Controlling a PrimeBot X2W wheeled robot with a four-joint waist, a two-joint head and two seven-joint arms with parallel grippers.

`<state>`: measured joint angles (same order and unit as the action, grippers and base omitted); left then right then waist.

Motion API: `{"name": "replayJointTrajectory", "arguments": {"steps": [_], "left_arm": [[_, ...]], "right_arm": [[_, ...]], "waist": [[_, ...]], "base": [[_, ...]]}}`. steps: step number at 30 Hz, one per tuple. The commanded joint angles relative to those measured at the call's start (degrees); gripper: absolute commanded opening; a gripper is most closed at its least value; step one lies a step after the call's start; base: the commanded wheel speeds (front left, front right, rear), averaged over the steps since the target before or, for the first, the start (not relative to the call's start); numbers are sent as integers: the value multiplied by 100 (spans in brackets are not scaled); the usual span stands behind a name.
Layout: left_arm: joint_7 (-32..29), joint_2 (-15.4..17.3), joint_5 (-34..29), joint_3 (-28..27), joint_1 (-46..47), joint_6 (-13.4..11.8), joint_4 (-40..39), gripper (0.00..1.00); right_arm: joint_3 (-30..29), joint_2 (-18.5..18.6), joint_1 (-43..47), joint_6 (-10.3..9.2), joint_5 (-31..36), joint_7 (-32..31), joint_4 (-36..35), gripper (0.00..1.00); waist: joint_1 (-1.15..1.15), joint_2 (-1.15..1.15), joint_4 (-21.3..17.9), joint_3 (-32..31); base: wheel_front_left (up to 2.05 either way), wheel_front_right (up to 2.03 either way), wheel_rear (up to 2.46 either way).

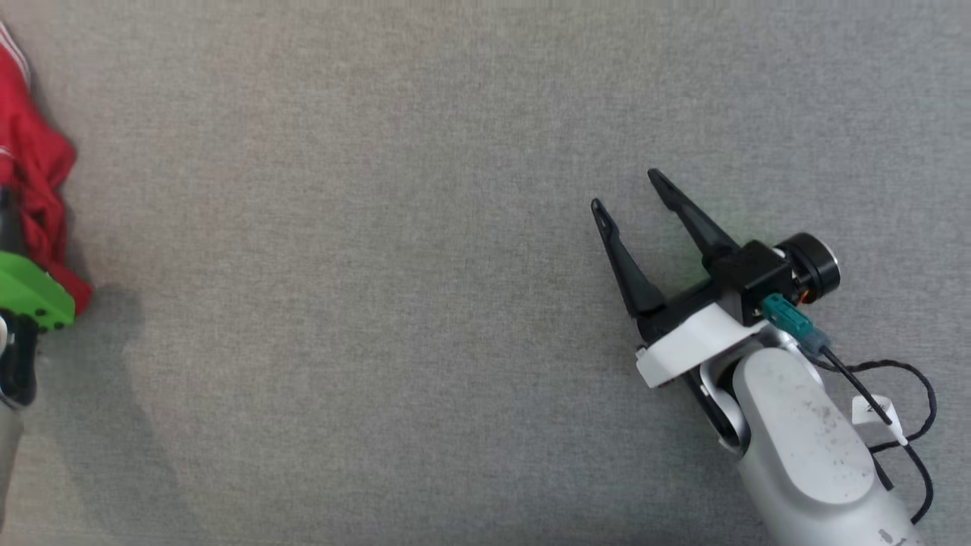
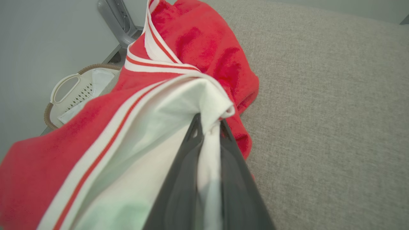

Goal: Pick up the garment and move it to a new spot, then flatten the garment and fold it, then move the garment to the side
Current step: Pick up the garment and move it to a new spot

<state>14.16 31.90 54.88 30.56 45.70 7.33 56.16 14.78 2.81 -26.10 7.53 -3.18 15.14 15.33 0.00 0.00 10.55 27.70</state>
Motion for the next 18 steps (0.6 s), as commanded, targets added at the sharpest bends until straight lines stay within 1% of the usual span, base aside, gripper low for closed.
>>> {"name": "replayJointTrajectory", "arguments": {"steps": [1, 2, 5, 8, 11, 13, 15, 18], "left_arm": [[81, 134, -138, 41, 169, 24, -170, 0], [98, 158, -205, 47, 219, 21, -279, 0], [109, 214, -651, -221, 355, 20, -975, 0], [109, 81, -1084, -487, 243, 20, -1661, 0], [110, -216, -1501, -660, 69, 20, -2344, 0], [110, -382, -1662, -715, -52, 20, -2722, 0], [112, -597, -1806, -653, -146, 20, -3043, 0], [112, -925, -1913, -415, -234, 20, -3390, 0]], "right_arm": [[-19, 19, 146, -9, -75, 0, 14, 100], [-29, 20, 201, -9, -108, 0, 8, 100], [-69, 22, 352, -9, -228, 0, -12, 100], [-95, 19, 495, -9, -342, 0, -40, 100], [-102, 22, 644, -9, -450, 0, -59, 100], [-91, 21, 713, -9, -510, 0, -73, 100], [-91, 19, 779, -9, -580, 0, -97, 100], [-101, 18, 861, -9, -664, 0, -156, 100]], "waist": [[0, 0, -31, -415], [0, 0, -54, -486], [0, 0, -176, -733], [0, 0, -357, -924], [0, 0, -628, -1109], [0, 0, -838, -1195], [0, 0, -1063, -1245], [0, 0, -1390, -1266]], "base": [[0, 0, 0], [0, 0, 0], [0, 0, 0], [0, 0, 0], [0, 0, 0], [0, 0, 0], [0, 0, 0], [0, 0, 0]]}}
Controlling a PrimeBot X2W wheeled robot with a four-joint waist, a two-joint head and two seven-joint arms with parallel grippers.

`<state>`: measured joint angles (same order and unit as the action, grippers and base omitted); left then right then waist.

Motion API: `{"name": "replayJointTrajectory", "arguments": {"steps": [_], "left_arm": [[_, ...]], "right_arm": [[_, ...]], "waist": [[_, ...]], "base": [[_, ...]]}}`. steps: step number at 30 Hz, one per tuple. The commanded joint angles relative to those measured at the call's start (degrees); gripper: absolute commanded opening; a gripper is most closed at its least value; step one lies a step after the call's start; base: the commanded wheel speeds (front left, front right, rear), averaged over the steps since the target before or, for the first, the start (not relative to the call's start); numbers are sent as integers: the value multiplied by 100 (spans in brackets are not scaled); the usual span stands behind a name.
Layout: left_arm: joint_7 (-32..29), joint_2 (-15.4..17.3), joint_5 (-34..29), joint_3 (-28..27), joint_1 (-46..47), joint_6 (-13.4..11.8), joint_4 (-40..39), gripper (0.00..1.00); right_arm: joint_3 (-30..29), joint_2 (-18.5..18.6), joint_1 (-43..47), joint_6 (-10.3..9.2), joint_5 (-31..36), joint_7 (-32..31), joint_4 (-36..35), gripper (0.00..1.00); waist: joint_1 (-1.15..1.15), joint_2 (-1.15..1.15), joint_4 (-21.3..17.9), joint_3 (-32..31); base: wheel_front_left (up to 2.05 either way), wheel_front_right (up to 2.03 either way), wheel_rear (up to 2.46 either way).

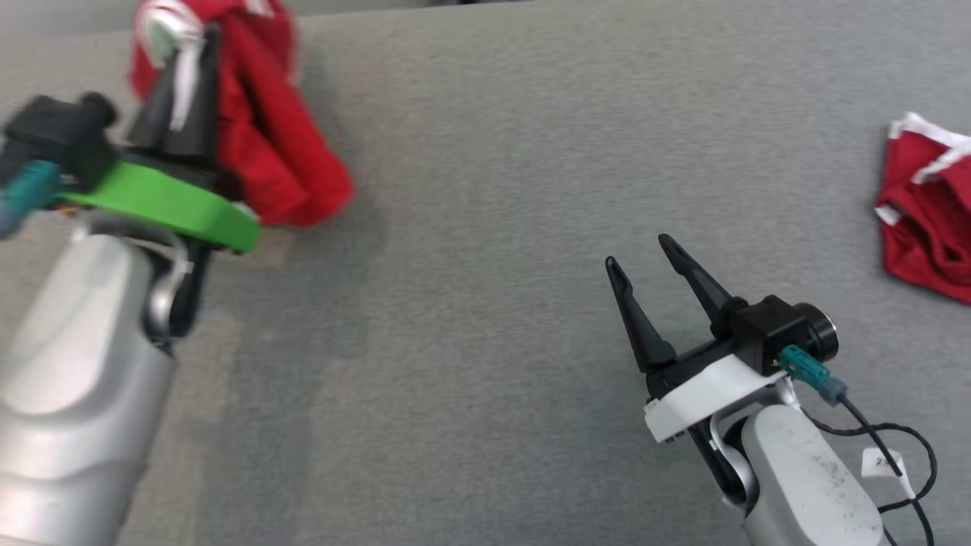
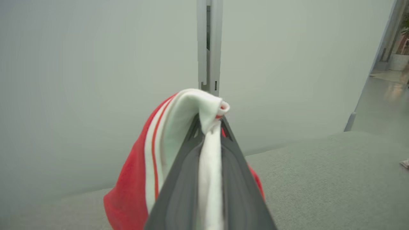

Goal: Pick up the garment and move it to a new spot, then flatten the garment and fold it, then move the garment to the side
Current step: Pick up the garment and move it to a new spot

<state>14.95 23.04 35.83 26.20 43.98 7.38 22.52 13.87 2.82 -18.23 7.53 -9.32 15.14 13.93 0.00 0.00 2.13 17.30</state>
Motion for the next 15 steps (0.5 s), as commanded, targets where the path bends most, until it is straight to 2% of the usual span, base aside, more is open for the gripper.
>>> {"name": "replayJointTrajectory", "arguments": {"steps": [1, 5, 9, 10, 11, 12, 13, 15], "left_arm": [[32, -136, -48, 147, -87, 16, -102, 0], [32, -566, -113, 746, -51, 15, -169, 0], [33, -920, -86, 1395, -82, 15, 98, 0], [34, -1006, -86, 1500, -93, 15, 181, 12], [34, -1062, -98, 1574, -117, 15, 255, 45], [31, -1120, -106, 1661, -180, 15, 384, 96], [27, -1154, -113, 1713, -219, 15, 461, 100], [28, -1185, -148, 1735, -298, 15, 616, 100]], "right_arm": [[11, 20, 88, -9, -70, 0, -33, 100], [18, 17, 173, -9, -145, 0, -94, 100], [59, 17, 223, -9, -240, 0, -127, 100], [65, 16, 246, -9, -261, 0, -132, 100], [72, 15, 256, -9, -278, 0, -136, 100], [68, 16, 267, -9, -285, 0, -140, 100], [66, 17, 271, -9, -289, 0, -144, 100], [34, 17, 288, -9, -295, 0, -148, 100]], "waist": [[0, 0, -683, -224], [0, 0, -1090, -188], [0, 0, -1388, -136], [0, 0, -1434, -126], [0, 0, -1465, -118], [0, 0, -1482, -114], [0, 0, -1491, -112], [0, 0, -1476, -114]], "base": [[0, 0, 0], [0, 0, 0], [0, 0, 0], [0, 0, 0], [0, 0, 0], [0, 0, 0], [0, 0, 0], [0, 0, 0]]}}
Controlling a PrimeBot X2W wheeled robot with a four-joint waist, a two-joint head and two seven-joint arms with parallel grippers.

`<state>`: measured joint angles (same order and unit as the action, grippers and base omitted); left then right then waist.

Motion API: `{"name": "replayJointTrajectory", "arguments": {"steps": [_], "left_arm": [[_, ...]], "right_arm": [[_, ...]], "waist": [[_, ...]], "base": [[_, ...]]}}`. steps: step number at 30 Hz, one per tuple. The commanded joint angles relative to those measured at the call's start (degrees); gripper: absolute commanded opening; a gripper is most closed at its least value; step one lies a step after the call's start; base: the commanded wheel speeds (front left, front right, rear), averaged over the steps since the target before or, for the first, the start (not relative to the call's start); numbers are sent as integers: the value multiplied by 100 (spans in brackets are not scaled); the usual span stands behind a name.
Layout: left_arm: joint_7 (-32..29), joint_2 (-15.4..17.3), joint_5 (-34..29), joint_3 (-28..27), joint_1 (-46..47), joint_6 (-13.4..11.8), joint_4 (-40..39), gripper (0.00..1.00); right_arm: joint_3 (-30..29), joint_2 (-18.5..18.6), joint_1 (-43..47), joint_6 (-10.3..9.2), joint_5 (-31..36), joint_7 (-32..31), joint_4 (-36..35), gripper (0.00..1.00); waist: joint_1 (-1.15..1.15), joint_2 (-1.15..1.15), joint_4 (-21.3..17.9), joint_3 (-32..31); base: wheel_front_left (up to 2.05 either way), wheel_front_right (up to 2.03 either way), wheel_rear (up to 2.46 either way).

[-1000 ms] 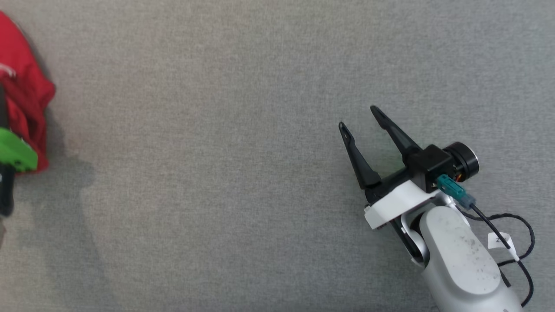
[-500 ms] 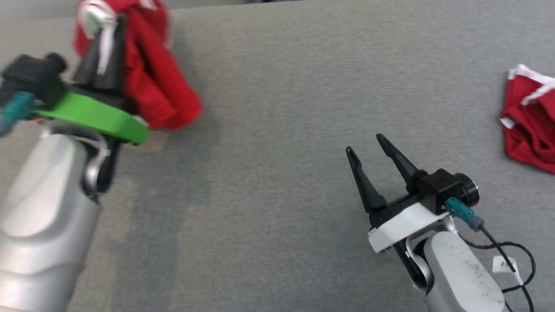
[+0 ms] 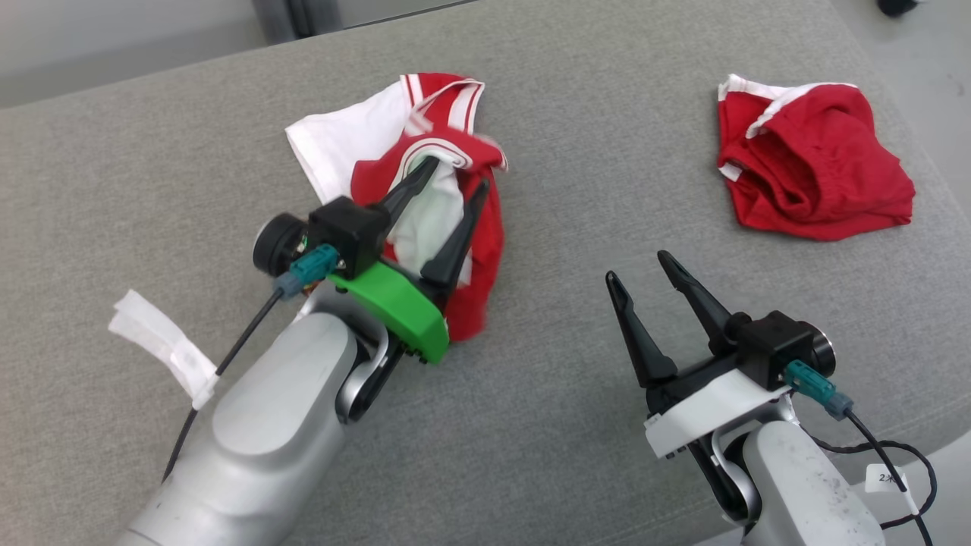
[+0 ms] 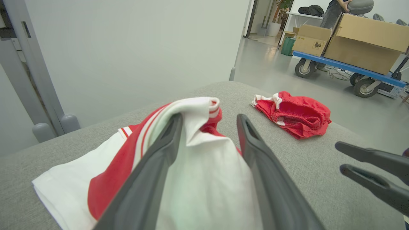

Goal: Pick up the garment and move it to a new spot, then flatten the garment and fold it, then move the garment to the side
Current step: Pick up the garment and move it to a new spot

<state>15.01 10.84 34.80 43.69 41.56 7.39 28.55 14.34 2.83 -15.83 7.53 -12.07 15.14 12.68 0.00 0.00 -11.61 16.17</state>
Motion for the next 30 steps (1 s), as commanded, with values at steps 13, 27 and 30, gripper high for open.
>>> {"name": "replayJointTrajectory", "arguments": {"steps": [13, 27, 30], "left_arm": [[20, -21, -691, -1840, -1456, -133, -134, 100], [21, -548, -1865, -4101, -3683, -85, -972, 100], [21, -639, -1998, -4293, -3930, -39, -1006, 100]], "right_arm": [[-240, 19, 153, -9, 60, 1, 176, 100], [-262, 18, 635, -9, 30, 0, 469, 100], [-226, 18, 723, -9, 42, 0, 509, 100]], "waist": [[0, 0, 499, -385], [0, 0, 834, -1021], [0, 0, 875, -1058]], "base": [[0, 0, 0], [0, 0, 0], [0, 0, 0]]}}
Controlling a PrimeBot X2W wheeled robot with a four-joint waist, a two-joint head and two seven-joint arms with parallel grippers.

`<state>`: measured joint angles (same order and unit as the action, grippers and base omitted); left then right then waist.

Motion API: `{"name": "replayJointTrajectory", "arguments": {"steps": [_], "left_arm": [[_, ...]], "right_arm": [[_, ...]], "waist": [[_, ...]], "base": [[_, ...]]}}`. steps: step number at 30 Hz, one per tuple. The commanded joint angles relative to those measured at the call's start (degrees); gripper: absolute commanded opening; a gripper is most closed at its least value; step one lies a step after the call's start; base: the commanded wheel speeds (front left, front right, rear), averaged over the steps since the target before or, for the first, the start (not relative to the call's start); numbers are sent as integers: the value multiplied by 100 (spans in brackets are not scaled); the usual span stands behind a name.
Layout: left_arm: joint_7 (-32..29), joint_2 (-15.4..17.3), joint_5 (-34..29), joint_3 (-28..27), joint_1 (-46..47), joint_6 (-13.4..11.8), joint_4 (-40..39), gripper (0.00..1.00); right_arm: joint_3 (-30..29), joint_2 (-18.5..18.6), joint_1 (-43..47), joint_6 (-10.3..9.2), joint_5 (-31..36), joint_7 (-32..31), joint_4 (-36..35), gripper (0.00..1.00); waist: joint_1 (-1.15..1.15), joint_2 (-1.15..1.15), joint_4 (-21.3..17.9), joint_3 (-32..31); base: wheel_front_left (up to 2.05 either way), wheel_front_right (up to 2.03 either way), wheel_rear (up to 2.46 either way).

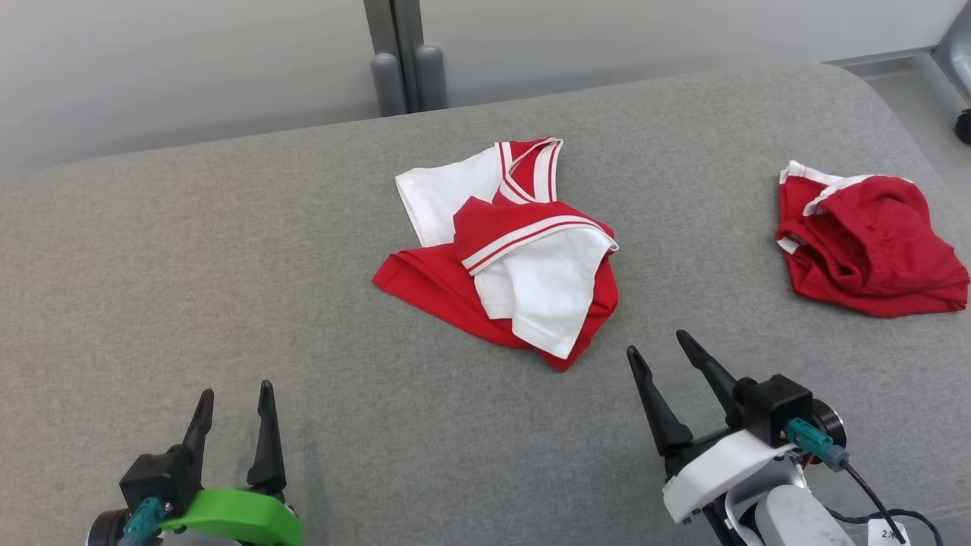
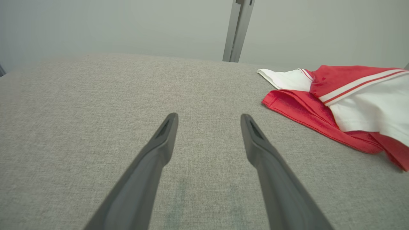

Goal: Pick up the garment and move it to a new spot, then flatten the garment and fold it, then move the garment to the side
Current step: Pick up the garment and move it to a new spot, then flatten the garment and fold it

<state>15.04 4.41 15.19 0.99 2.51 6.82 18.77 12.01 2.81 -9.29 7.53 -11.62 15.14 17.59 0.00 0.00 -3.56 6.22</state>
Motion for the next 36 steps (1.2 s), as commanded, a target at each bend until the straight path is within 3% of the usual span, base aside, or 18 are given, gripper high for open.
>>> {"name": "replayJointTrajectory", "arguments": {"steps": [1, 10, 24, 34, 35, 36], "left_arm": [[18, -26, -65, -55, -74, 26, -37, 100], [19, -137, -117, -58, 105, 72, -61, 100], [18, -141, 80, 239, 406, 75, -25, 100], [18, -142, 124, 301, 491, 76, -31, 100], [18, -143, 130, 309, 494, 76, -35, 100], [18, -143, 124, 322, 493, 76, -39, 100]], "right_arm": [[27, 20, 92, -9, 0, 0, 18, 100], [471, 22, -74, -9, -242, 0, 105, 100], [788, 20, -744, -9, -707, 1, 1164, 100], [831, 22, -904, -9, -909, 1, 1041, 100], [829, 22, -896, -9, -933, 1, 1021, 96], [810, 22, -900, -9, -935, 0, 990, 64]], "waist": [[0, 0, 93, -66], [0, 0, 284, 57], [0, 0, 754, 519], [0, 0, 947, 651], [0, 0, 955, 651], [0, 0, 964, 648]], "base": [[0, 0, 0], [0, 0, 0], [0, 0, 0], [0, 0, 0], [0, 0, 0], [0, 0, 0]]}}
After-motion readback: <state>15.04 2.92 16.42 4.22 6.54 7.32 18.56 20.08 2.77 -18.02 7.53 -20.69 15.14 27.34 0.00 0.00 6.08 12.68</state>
